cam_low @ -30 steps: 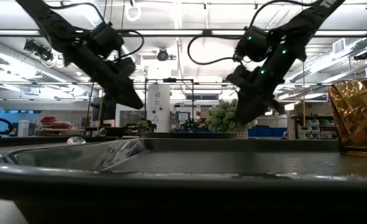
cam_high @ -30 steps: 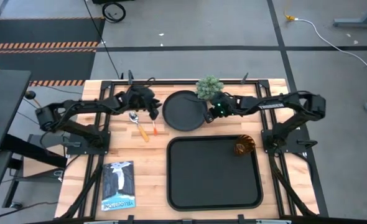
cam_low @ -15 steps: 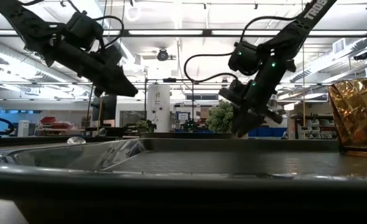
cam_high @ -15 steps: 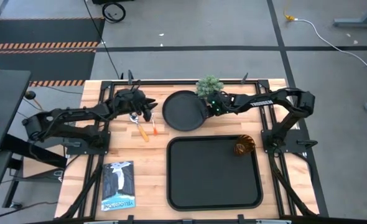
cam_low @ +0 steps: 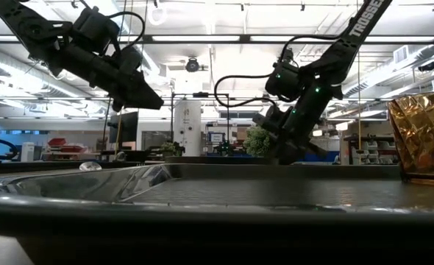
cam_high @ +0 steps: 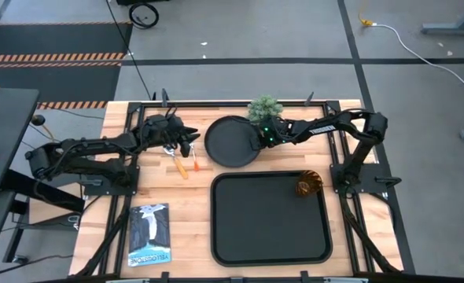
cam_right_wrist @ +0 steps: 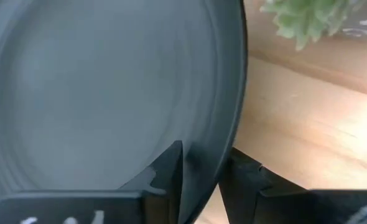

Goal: Pick and place plate/cup/fork/spoon on tray
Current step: Put the black plate on the black tray

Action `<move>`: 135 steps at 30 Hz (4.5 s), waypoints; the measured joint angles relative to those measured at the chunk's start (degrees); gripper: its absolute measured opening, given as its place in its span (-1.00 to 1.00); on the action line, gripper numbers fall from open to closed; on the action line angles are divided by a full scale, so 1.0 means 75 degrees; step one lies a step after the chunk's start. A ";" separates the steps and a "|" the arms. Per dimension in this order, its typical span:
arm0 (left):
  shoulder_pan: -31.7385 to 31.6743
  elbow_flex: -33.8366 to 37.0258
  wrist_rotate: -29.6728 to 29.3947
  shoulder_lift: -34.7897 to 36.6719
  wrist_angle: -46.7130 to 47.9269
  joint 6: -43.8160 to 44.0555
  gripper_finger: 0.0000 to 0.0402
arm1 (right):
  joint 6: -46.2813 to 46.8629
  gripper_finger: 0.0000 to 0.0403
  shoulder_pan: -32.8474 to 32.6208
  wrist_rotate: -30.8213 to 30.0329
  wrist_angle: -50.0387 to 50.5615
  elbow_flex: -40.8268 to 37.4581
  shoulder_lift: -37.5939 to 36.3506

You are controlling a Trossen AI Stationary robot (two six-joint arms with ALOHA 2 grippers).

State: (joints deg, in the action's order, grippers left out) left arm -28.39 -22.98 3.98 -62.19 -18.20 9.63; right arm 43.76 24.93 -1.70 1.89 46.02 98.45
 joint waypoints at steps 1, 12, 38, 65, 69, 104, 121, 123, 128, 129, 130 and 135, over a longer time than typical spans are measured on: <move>-0.0005 0.0000 -0.0012 0.0000 0.0011 -0.0004 -0.37 | -0.0009 -0.53 0.0000 -0.0008 0.0013 0.0000 -0.0013; 0.0004 0.0000 -0.0040 0.0000 0.0021 0.0031 -0.37 | -0.0090 -0.79 0.0035 -0.0005 -0.0056 0.0000 -0.0028; 0.0004 0.0000 -0.0037 -0.0003 0.0077 0.0034 -0.37 | -0.0267 -0.87 0.0447 0.1325 -0.1435 -0.0006 -0.0037; 0.0001 -0.0006 -0.0037 -0.0003 0.0068 0.0025 -0.37 | -0.1883 -0.88 -0.0250 0.3932 -0.1005 0.0087 -0.0034; 0.0001 -0.0006 -0.0037 -0.0003 0.0068 0.0020 -0.37 | -0.2848 -0.88 -0.0505 0.3745 0.0374 0.0546 -0.0034; 0.0001 -0.0006 -0.0034 -0.0006 0.0068 0.0032 -0.37 | -0.7045 -0.88 -0.2943 0.3614 0.3203 0.1614 -0.0034; 0.0001 -0.0006 -0.0028 -0.0006 0.0068 0.0194 -0.37 | -0.7341 -0.88 -0.3216 0.3586 0.4177 0.1614 -0.0013; 0.0001 -0.0006 -0.0029 -0.0006 0.0065 0.0194 -0.37 | -0.7471 -0.88 -0.3296 0.3588 0.4230 0.1614 -0.0013; 0.0001 -0.0006 -0.0029 -0.0006 0.0065 0.0232 -0.37 | -0.7717 -0.88 -0.3479 0.3597 0.4288 0.1614 -0.0013; 0.0004 -0.0006 -0.0031 -0.0006 0.0065 0.0235 -0.37 | -0.7772 -0.88 -0.3512 0.3597 0.4291 0.1614 -0.0013; 0.0001 -0.0006 -0.0031 -0.0006 0.0065 0.0235 -0.37 | -0.7844 -0.88 -0.3541 0.3600 0.4295 0.1614 -0.0013; 0.0002 -0.0006 -0.0031 -0.0006 0.0065 0.0250 -0.37 | -0.8106 -0.88 -0.3629 0.3594 0.4494 0.1614 -0.0013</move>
State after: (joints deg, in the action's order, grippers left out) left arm -28.37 -23.03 3.75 -62.24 -17.72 11.51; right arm -17.03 -2.29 25.26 35.59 58.13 98.35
